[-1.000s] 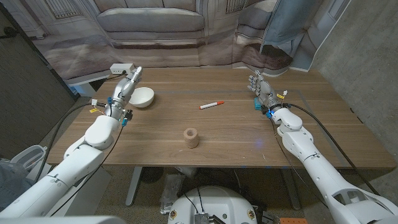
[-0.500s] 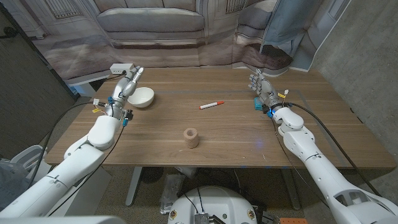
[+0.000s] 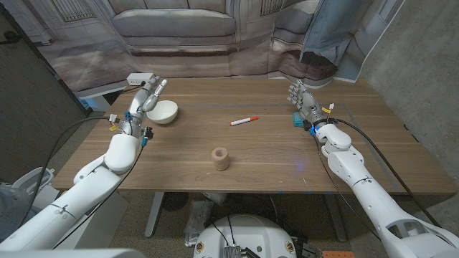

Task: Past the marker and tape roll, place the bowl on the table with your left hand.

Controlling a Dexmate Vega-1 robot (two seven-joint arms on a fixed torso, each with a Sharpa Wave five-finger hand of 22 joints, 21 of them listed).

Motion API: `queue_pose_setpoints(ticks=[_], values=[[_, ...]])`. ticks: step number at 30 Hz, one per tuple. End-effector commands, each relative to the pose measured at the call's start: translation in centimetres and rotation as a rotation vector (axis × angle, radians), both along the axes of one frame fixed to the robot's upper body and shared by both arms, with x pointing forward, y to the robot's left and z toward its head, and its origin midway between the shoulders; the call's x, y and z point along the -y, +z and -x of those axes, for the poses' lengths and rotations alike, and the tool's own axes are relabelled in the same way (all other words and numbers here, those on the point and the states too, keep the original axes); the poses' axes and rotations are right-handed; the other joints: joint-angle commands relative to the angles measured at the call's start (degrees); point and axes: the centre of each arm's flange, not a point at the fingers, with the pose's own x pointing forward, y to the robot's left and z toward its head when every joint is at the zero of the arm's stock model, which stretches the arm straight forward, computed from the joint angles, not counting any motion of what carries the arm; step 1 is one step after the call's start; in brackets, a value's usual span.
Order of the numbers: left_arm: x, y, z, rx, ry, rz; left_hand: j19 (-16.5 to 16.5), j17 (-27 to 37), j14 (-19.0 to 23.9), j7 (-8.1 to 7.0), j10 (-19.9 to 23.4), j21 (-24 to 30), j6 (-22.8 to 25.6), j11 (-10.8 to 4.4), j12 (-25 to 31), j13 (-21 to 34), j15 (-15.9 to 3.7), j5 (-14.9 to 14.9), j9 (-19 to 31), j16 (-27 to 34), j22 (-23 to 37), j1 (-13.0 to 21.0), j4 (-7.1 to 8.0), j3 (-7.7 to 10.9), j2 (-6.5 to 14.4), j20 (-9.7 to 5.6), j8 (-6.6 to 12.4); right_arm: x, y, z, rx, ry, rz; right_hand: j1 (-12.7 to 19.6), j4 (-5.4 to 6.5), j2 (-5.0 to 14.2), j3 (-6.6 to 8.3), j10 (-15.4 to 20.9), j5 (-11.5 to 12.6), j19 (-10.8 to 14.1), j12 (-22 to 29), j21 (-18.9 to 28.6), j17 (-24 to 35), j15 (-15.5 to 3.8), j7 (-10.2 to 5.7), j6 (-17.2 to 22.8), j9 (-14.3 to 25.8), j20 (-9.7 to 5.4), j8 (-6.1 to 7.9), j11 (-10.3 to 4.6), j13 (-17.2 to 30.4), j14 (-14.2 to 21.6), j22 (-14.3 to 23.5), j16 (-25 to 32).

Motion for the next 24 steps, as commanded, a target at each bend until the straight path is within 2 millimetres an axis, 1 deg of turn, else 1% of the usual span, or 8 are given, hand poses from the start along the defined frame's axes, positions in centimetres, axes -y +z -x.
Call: queue_pose_setpoints(ticks=[1,8,12,13,15,19,24], values=[[0.0,0.0,0.3,0.012,0.079,-0.018,0.45,0.18,0.74,0.04,0.82,-0.21,1.02,-0.18,0.12,0.15,-0.22,0.35,0.31,0.14,0.25,0.8,-0.2,-0.16,0.06,-2.96,0.23,0.3,-0.2,-0.2,0.002,0.003,-0.017,0.31,-0.18,0.62,-0.15,0.07,0.5,0.09,-0.27,-0.27,0.28,-0.05,-0.07,0.64,0.34,-2.7,0.1,-0.15,0.26,-0.11,0.08,-0.08],[0.3,0.1,0.5,0.013,0.17,-0.055,1.18,0.18,1.97,-0.25,1.93,-0.31,2.25,-0.2,0.29,0.15,-0.58,0.61,0.31,0.35,0.26,1.32,-0.36,-0.22,0.3,-3.17,0.46,0.0,-0.5,-0.5,0.012,0.013,-0.022,0.3,-0.21,0.64,-0.19,0.14,0.5,0.2,-0.27,-0.38,0.28,-0.05,-0.07,0.69,0.34,-2.7,0.1,-0.04,0.26,-0.03,0.08,-0.07],[0.4,0.2,0.5,0.008,0.179,-0.066,1.59,0.18,2.19,-0.32,2.42,-0.31,2.76,-0.6,0.36,0.16,-0.65,0.7,0.31,0.32,0.26,1.45,-0.4,-0.29,0.35,-3.23,0.55,-0.2,-0.7,-0.6,0.02,0.015,-0.035,0.28,-0.21,0.68,-0.2,0.19,0.5,0.25,-0.27,-0.44,0.29,-0.06,-0.1,0.75,0.34,-2.69,0.12,-0.08,0.26,0.03,0.09,-0.05],[0.4,0.3,0.5,0.005,0.179,-0.067,1.68,0.19,2.32,-0.33,2.45,-0.31,2.88,-0.58,0.34,0.16,-0.64,0.72,0.31,0.34,0.26,1.48,-0.4,-0.31,0.37,-3.25,0.56,-0.3,-0.7,-0.6,0.025,0.017,-0.035,0.28,-0.22,0.69,-0.2,0.31,0.49,0.27,-0.23,-0.48,0.29,-0.09,-0.11,0.77,0.34,-2.69,0.12,-0.22,0.26,0.02,0.09,-0.06],[0.3,0.3,0.4,0.0,0.181,-0.069,1.81,0.19,2.38,-0.35,2.54,-0.32,2.93,-0.43,0.33,0.16,-0.7,0.76,0.31,0.32,0.27,1.52,-0.41,-0.34,0.4,-3.19,0.53,-0.5,-0.7,-0.5,0.034,0.02,-0.043,0.27,-0.22,0.7,-0.21,0.33,0.49,0.31,-0.23,-0.51,0.29,-0.1,-0.15,0.79,0.34,-2.69,0.13,-0.03,0.26,0.04,0.09,-0.06],[-0.1,0.5,0.0,-0.023,0.186,-0.07,1.82,0.2,2.41,-0.3,2.57,-0.44,2.96,-0.72,0.25,0.16,-0.71,0.84,0.31,0.24,0.27,1.62,-0.42,-0.4,0.45,-3.2,0.45,-0.9,-0.6,-0.3,0.051,0.024,-0.035,0.27,-0.24,0.73,-0.23,0.34,0.49,0.37,-0.25,-0.59,0.29,-0.1,-0.14,0.87,0.34,-2.68,0.15,-0.09,0.26,0.13,0.09,-0.04],[-0.3,0.8,0.0,-0.015,0.186,-0.069,1.88,0.21,2.47,-0.33,2.75,-0.56,3.04,-0.54,0.2,0.16,-0.76,0.93,0.31,0.16,0.29,1.71,-0.43,-0.47,0.52,-3.12,0.37,-0.9,-0.5,0.0,0.068,0.023,-0.036,0.29,-0.26,0.78,-0.23,0.32,0.49,0.47,-0.27,-0.66,0.29,-0.21,-0.11,0.88,0.34,-2.7,0.14,-0.09,0.26,0.07,0.09,-0.07]])
